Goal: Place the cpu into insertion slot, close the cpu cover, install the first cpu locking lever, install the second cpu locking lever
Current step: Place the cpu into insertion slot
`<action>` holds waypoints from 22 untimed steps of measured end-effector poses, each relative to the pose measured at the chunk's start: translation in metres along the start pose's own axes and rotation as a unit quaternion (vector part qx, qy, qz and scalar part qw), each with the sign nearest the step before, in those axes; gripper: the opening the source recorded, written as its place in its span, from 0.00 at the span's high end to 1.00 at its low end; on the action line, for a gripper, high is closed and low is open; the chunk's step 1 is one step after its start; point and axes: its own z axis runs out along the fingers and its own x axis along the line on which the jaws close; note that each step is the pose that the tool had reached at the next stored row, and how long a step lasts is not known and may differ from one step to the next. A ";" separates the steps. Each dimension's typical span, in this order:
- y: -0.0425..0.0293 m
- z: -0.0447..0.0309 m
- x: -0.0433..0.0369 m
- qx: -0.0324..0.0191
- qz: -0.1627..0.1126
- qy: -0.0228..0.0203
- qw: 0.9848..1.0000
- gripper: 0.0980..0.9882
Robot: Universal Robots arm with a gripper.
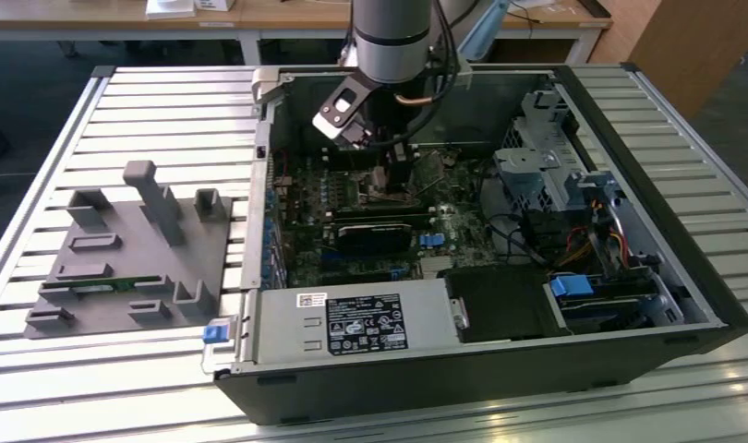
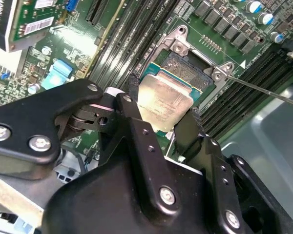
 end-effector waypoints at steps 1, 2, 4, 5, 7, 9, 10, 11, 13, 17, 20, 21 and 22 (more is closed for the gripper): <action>-0.0001 0.0010 0.0003 0.000 0.000 0.000 1.000 0.50; -0.0002 0.0020 0.0006 0.000 0.000 0.000 1.000 0.50; -0.0003 0.0039 0.0016 0.000 0.000 0.000 1.000 0.50; -0.0003 0.0046 0.0025 0.000 0.000 0.000 1.000 0.50; -0.0005 0.0064 0.0041 0.000 0.000 0.000 1.000 0.50; -0.0008 0.0081 0.0057 0.000 0.000 0.000 1.000 0.50; -0.0009 0.0090 0.0066 0.000 0.000 0.000 1.000 0.50; -0.0011 0.0098 0.0077 0.000 0.000 0.000 1.000 0.50; -0.0013 0.0118 0.0099 0.000 0.000 0.000 1.000 0.50; -0.0017 0.0170 0.0145 0.000 0.007 0.000 1.000 0.50; -0.0024 0.0213 0.0161 0.000 0.011 0.000 1.000 0.50; -0.0025 0.0224 0.0162 0.000 0.013 0.000 1.000 0.50; -0.0025 0.0234 0.0162 0.000 0.016 -0.001 1.000 0.50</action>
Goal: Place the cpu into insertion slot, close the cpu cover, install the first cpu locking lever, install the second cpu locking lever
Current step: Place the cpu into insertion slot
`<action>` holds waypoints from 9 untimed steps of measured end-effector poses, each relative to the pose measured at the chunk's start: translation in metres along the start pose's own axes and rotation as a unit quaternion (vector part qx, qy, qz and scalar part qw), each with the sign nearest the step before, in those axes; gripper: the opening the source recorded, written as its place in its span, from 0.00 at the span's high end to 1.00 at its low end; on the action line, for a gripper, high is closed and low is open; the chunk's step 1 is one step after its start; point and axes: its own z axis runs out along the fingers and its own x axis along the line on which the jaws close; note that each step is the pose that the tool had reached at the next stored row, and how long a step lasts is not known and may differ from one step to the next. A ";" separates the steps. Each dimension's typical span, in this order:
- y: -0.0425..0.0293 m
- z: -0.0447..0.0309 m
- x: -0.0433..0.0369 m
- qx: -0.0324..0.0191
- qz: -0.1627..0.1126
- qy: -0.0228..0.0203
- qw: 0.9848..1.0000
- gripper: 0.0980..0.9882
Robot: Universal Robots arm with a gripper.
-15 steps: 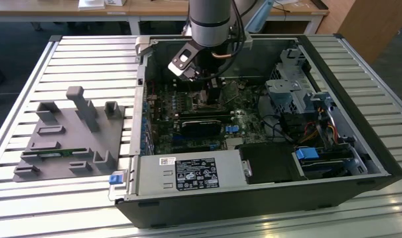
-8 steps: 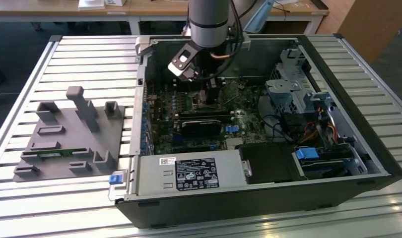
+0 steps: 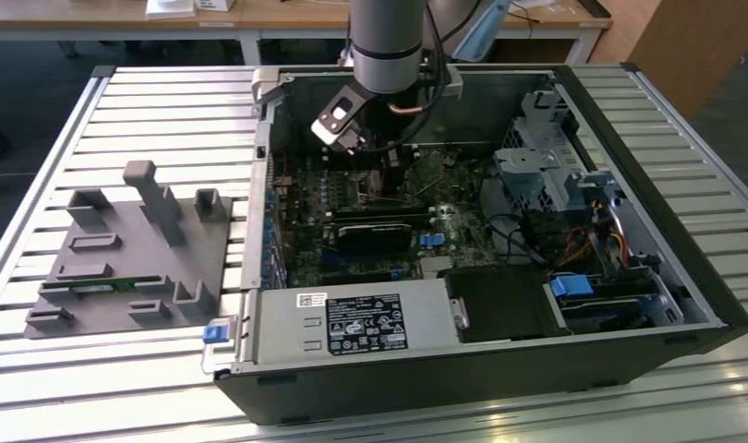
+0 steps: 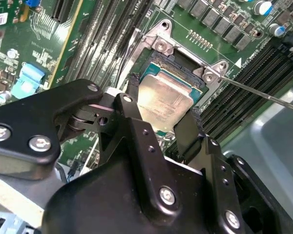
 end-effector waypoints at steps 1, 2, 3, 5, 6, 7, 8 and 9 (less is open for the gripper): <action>-0.0001 0.0007 0.0000 0.000 0.002 0.000 1.000 0.50; -0.0002 0.0013 0.0000 0.000 0.002 0.000 1.000 0.50; -0.0002 0.0019 0.0000 0.000 0.002 0.000 1.000 0.50; -0.0004 0.0038 0.0000 0.000 0.002 0.000 1.000 0.50; -0.0005 0.0047 0.0000 0.000 0.002 0.000 1.000 0.50; -0.0006 0.0056 0.0000 0.000 0.002 0.000 1.000 0.50; -0.0007 0.0064 0.0001 0.000 0.002 0.000 1.000 0.50; -0.0009 0.0071 0.0003 0.000 0.002 0.000 1.000 0.50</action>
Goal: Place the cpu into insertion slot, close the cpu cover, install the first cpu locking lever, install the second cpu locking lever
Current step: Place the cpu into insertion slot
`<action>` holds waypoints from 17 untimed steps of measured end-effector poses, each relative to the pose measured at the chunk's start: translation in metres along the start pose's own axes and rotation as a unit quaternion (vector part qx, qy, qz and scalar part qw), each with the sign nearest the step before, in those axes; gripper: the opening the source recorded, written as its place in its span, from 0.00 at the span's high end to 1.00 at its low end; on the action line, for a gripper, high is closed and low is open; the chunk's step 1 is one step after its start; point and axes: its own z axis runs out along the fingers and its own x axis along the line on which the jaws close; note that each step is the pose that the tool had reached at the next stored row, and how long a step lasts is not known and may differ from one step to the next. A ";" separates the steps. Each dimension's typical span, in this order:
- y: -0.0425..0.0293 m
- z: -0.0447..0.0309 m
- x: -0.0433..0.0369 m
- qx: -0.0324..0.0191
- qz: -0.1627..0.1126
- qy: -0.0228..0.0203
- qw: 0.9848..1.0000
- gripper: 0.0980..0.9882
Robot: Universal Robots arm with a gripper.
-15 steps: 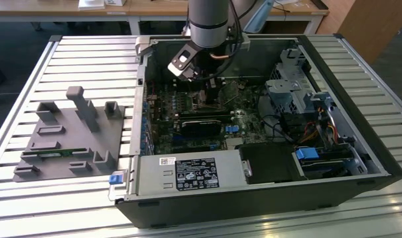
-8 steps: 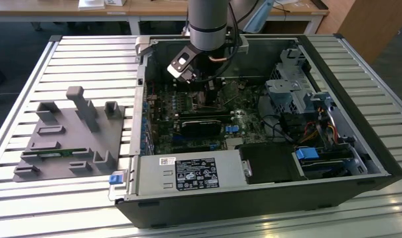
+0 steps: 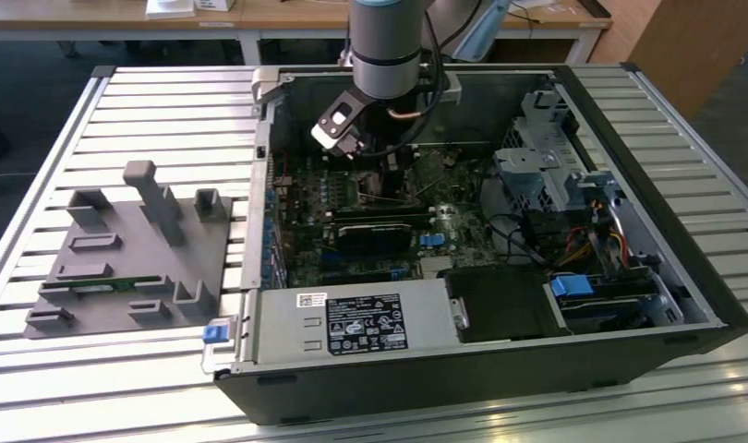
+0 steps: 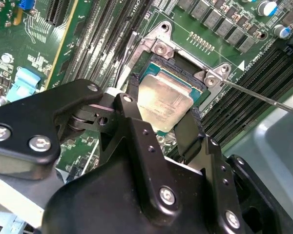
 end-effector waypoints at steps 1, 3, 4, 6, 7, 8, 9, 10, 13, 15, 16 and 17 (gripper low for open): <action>-0.0001 0.0007 0.0003 0.000 0.000 0.000 1.000 0.50; -0.0003 0.0022 0.0009 0.000 0.000 0.000 1.000 0.50; -0.0004 0.0030 0.0011 0.000 0.000 0.000 1.000 0.50; -0.0007 0.0044 0.0016 0.000 0.000 0.000 1.000 0.50; -0.0007 0.0050 0.0019 0.000 0.000 0.000 1.000 0.50; -0.0008 0.0056 0.0021 0.000 -0.001 0.000 1.000 0.50; -0.0008 0.0061 0.0025 0.000 -0.001 0.000 1.000 0.50; -0.0008 0.0066 0.0029 0.000 -0.001 0.000 1.000 0.50; -0.0009 0.0080 0.0036 0.000 -0.001 0.000 1.000 0.50; -0.0010 0.0089 0.0038 0.000 -0.001 0.000 1.000 0.50; -0.0010 0.0092 0.0038 0.000 -0.001 0.000 1.000 0.50; -0.0011 0.0094 0.0038 0.000 -0.001 0.000 1.000 0.50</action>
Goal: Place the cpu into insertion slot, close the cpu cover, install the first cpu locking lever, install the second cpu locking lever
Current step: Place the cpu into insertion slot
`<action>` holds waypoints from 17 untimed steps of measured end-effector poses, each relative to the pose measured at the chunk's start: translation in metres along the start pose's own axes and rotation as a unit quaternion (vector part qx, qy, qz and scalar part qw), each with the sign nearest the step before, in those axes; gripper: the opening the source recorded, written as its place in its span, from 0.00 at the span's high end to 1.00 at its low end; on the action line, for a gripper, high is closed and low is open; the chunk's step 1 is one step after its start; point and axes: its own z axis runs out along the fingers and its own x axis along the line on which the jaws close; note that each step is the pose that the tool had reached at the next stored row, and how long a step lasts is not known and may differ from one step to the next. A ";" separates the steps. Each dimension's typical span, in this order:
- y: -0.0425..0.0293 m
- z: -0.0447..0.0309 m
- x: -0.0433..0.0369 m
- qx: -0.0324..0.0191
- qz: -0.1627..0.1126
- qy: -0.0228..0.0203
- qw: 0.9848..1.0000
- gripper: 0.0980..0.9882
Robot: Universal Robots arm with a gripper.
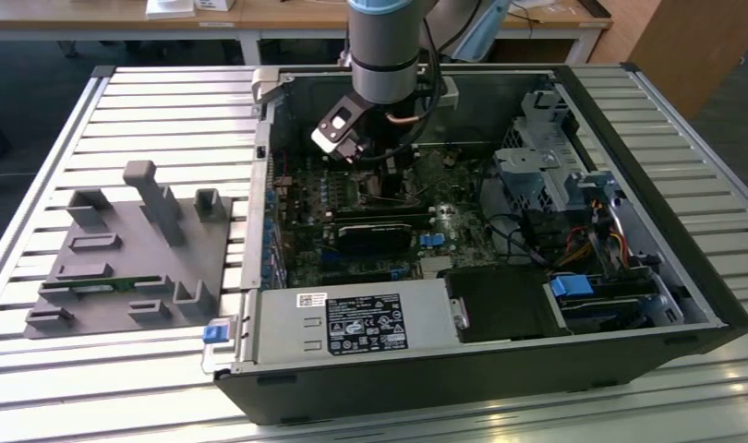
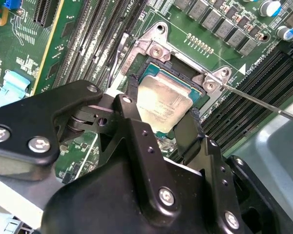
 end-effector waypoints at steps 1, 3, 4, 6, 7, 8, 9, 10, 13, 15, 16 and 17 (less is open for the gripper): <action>0.0000 0.0000 0.0000 0.000 0.000 0.000 1.000 0.50; 0.0000 0.0001 0.0001 0.000 0.000 0.000 1.000 0.50; 0.0000 0.0001 0.0001 0.000 0.000 0.000 1.000 0.50; 0.0000 0.0001 0.0001 0.000 0.000 0.000 1.000 0.50; 0.0000 0.0001 0.0001 0.000 0.000 0.000 1.000 0.50; 0.0000 0.0002 0.0001 0.000 0.000 0.000 1.000 0.50; 0.0000 0.0002 0.0001 0.000 0.000 0.000 1.000 0.49; 0.0000 0.0002 0.0001 0.000 0.000 0.000 1.000 0.49; 0.0000 0.0002 0.0001 0.000 0.000 0.000 1.000 0.42; 0.0000 0.0002 0.0001 0.000 0.000 0.000 1.000 0.42; 0.0000 0.0002 0.0001 0.000 0.000 0.000 1.000 0.42; 0.0000 0.0002 0.0001 0.000 0.000 0.000 1.000 0.42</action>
